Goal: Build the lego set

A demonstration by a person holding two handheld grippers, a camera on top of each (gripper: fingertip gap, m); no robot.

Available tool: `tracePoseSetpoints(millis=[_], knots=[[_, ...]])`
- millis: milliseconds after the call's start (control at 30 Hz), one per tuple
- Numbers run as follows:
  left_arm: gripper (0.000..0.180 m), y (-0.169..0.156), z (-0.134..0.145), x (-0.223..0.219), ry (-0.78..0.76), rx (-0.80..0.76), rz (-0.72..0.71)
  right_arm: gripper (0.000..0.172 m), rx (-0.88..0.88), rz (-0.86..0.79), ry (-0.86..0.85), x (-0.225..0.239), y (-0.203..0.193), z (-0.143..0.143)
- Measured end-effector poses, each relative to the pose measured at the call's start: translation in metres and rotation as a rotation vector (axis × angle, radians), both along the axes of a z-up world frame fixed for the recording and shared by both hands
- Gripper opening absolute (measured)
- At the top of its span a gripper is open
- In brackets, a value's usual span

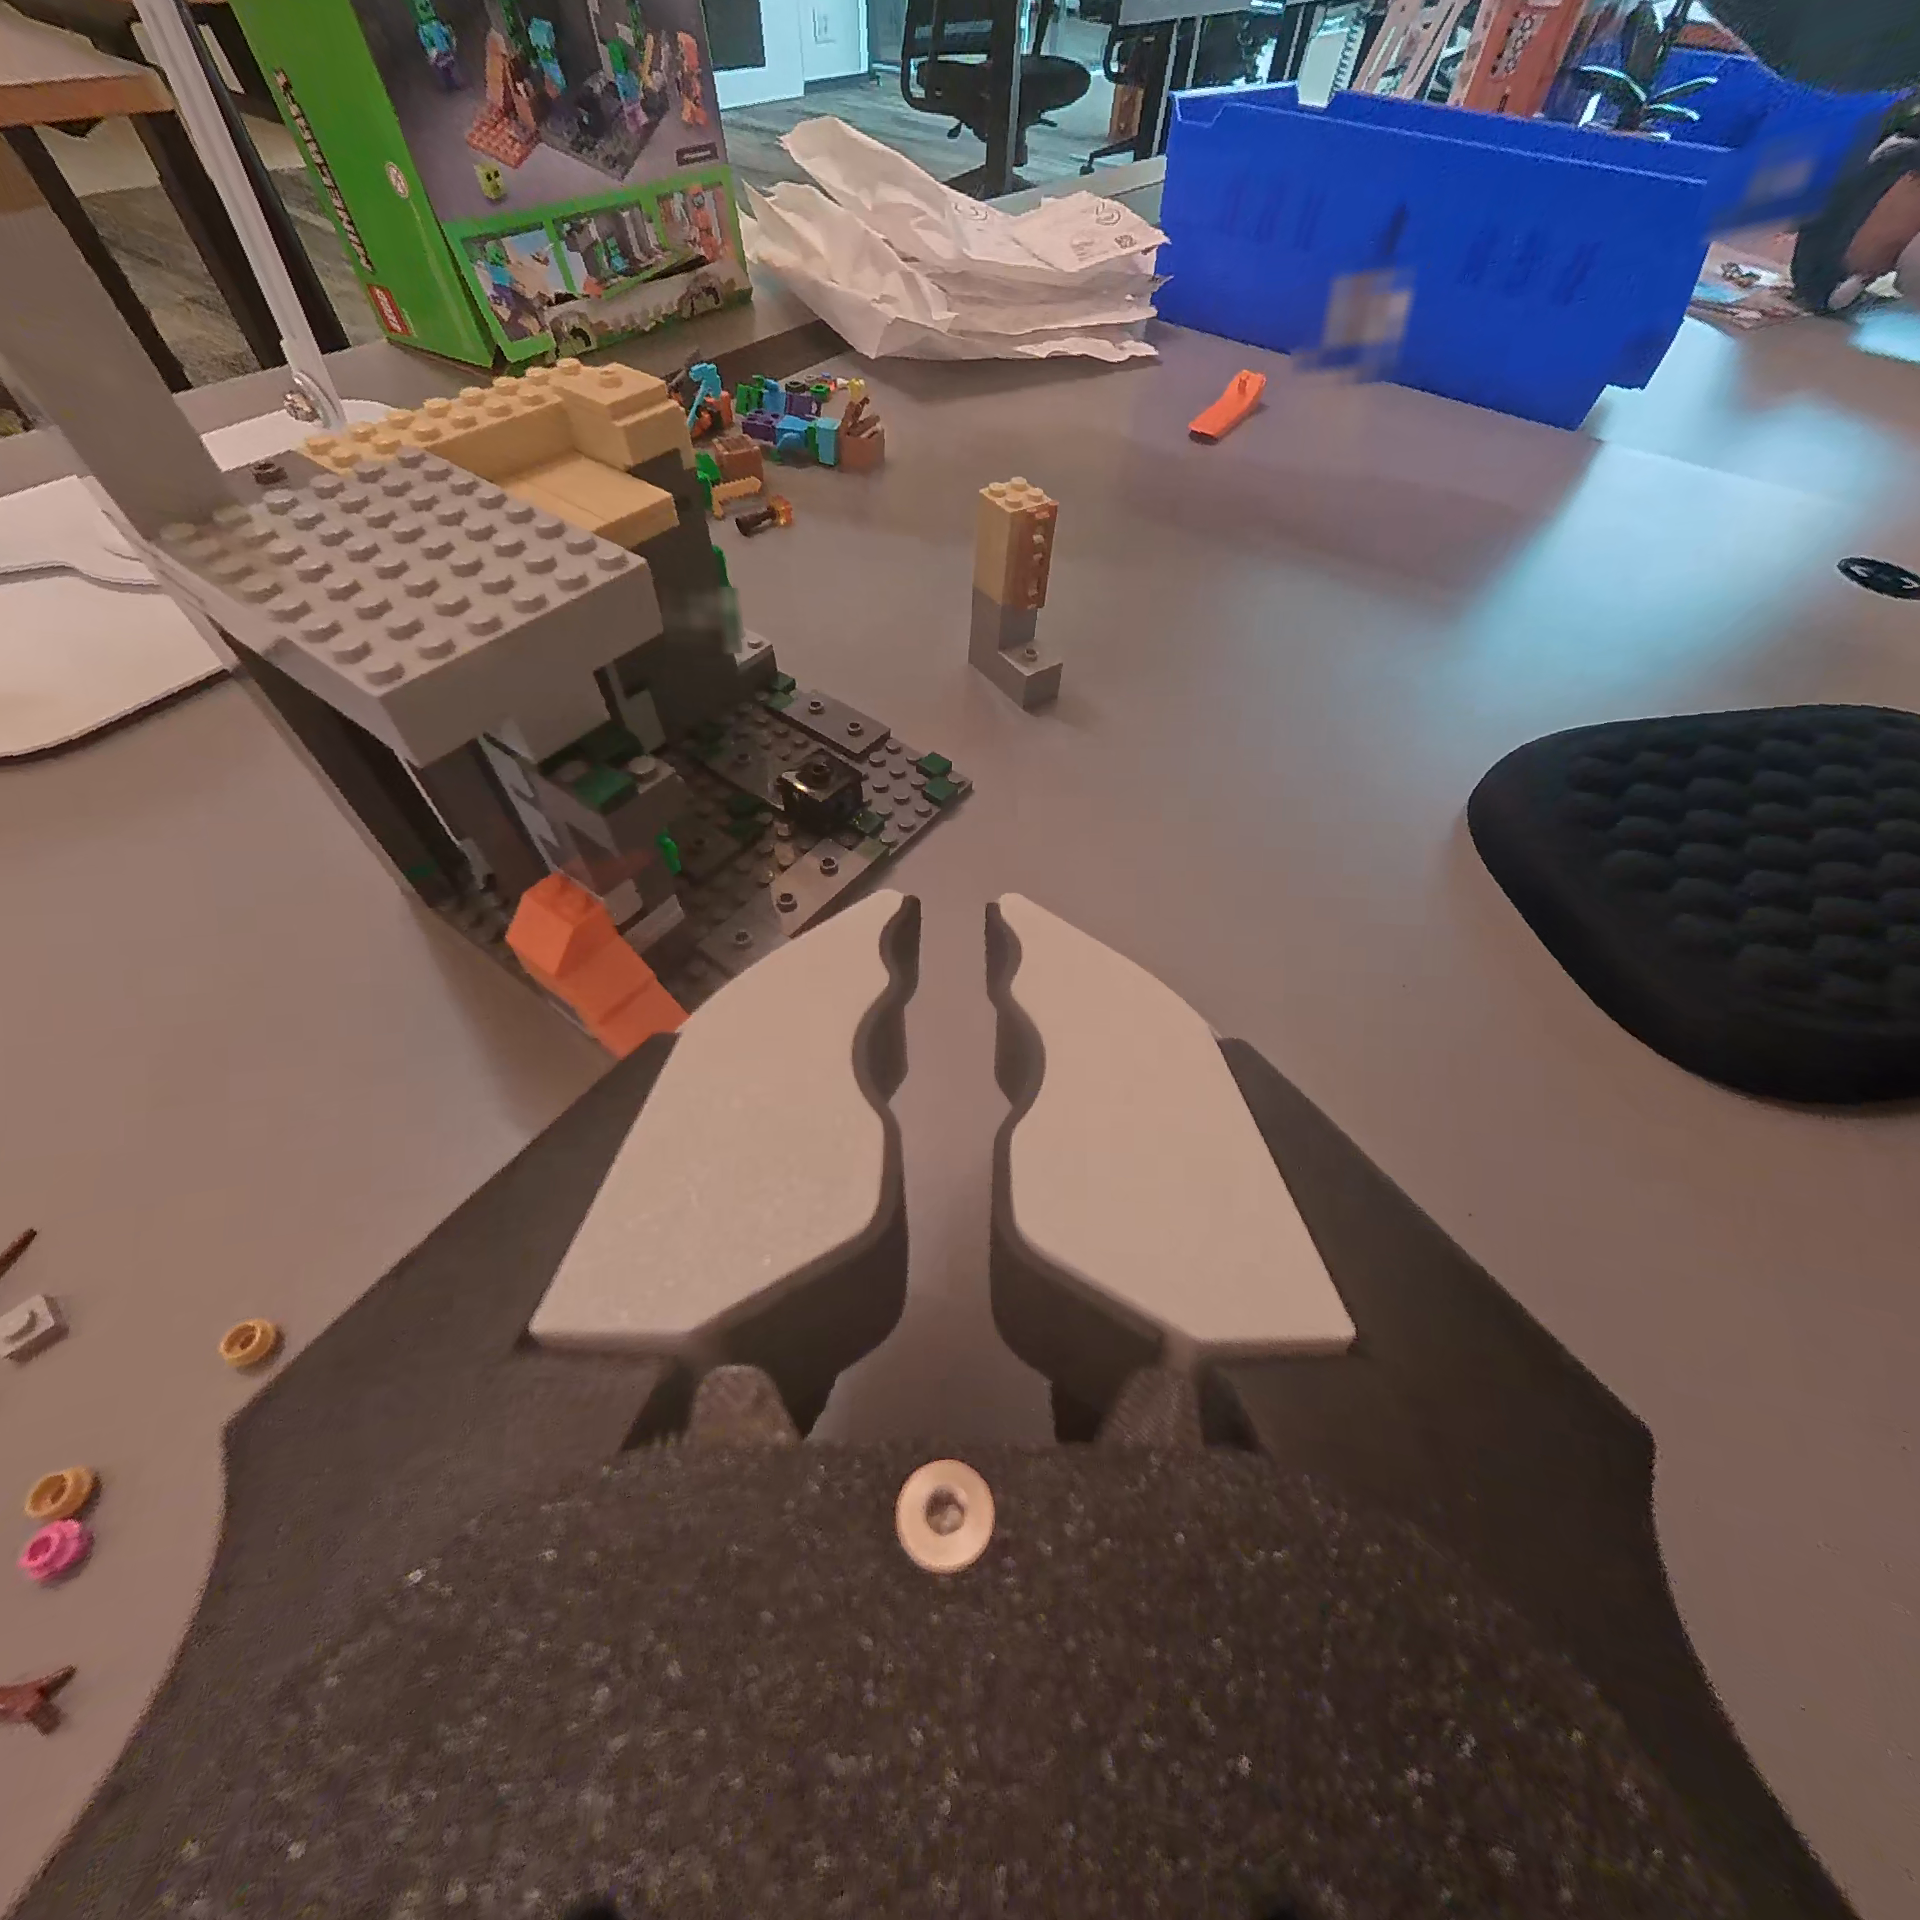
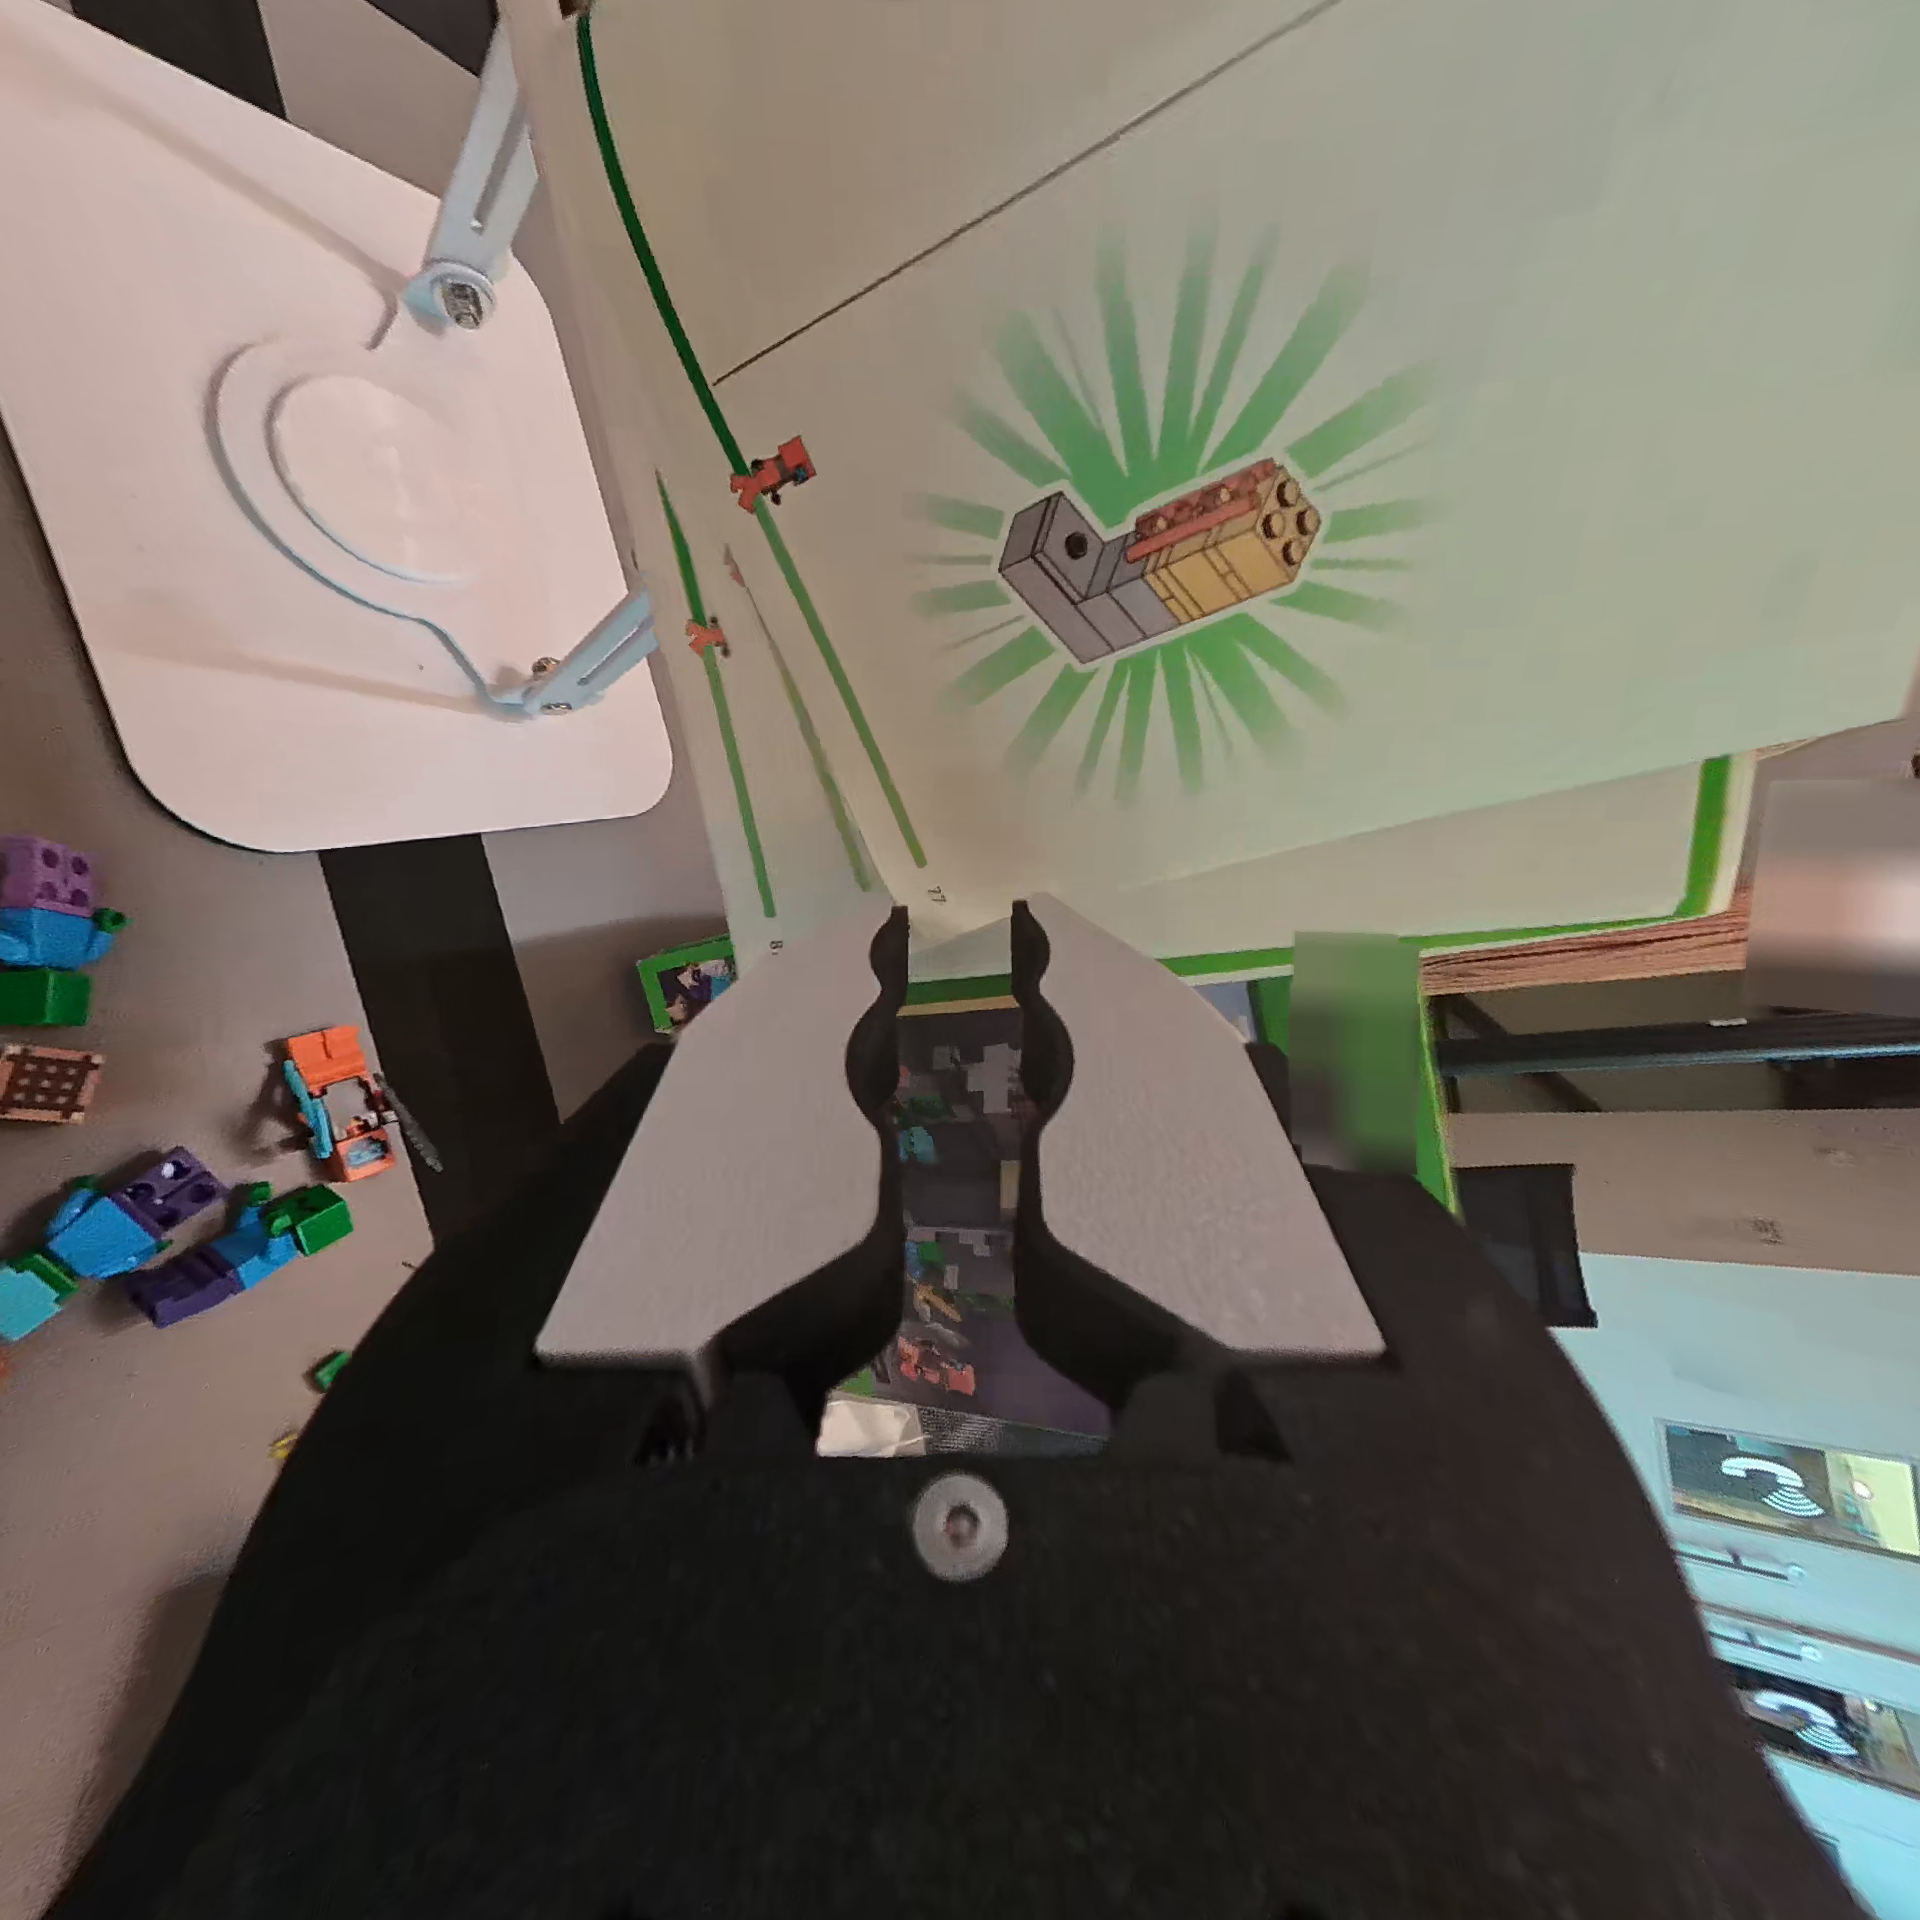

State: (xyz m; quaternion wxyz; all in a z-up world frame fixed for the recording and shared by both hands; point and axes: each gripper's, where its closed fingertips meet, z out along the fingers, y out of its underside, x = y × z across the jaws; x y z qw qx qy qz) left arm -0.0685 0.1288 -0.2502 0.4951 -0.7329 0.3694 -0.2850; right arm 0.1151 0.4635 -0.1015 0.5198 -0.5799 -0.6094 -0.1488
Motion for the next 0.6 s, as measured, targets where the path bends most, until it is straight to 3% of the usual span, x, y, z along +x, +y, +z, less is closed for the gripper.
tracePoseSetpoints(millis=[600], knots=[[0.011, -0.001, 0.002, -0.002, -0.002, 0.004, -0.002, 0.010, 0.307, -0.024, -0.010, -0.018, 0.006, 0.011]])
